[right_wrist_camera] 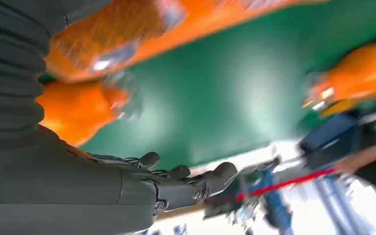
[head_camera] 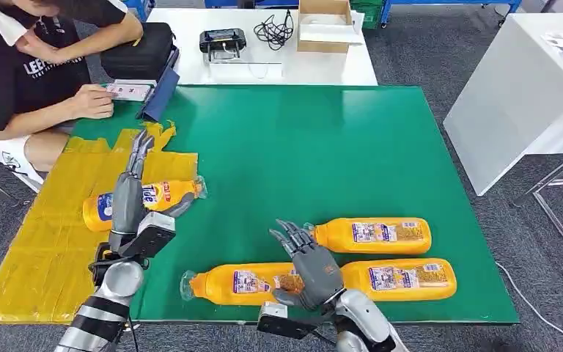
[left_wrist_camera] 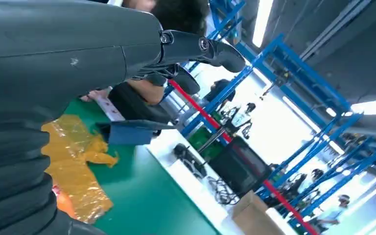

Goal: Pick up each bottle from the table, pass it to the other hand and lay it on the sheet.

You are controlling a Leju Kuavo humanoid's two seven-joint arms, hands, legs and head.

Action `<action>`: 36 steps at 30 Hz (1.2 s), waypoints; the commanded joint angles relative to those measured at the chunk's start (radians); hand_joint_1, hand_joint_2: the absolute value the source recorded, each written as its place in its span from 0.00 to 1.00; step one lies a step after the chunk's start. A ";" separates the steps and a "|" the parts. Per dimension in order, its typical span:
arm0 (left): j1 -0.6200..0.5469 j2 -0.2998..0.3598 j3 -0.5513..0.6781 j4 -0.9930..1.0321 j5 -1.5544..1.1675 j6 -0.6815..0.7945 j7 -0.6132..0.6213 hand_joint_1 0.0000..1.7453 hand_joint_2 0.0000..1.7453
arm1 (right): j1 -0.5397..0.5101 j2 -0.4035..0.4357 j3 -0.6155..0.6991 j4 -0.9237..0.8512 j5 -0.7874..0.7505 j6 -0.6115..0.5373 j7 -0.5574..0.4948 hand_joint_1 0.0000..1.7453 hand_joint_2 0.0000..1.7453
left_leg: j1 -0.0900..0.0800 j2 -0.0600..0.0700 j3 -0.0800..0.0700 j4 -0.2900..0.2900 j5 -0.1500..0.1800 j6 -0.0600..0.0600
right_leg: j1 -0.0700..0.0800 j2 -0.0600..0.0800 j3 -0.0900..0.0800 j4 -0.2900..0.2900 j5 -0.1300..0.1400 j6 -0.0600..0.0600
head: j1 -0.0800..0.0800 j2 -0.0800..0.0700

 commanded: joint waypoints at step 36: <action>0.055 -0.069 -0.041 -0.079 0.040 0.001 -0.010 0.00 1.00 | -0.123 0.037 0.089 0.398 0.252 0.058 0.320 0.37 1.00 | 0.001 0.000 0.001 -0.001 0.000 -0.001 | 0.001 0.000 0.001 -0.002 0.000 -0.001 | 0.000 0.000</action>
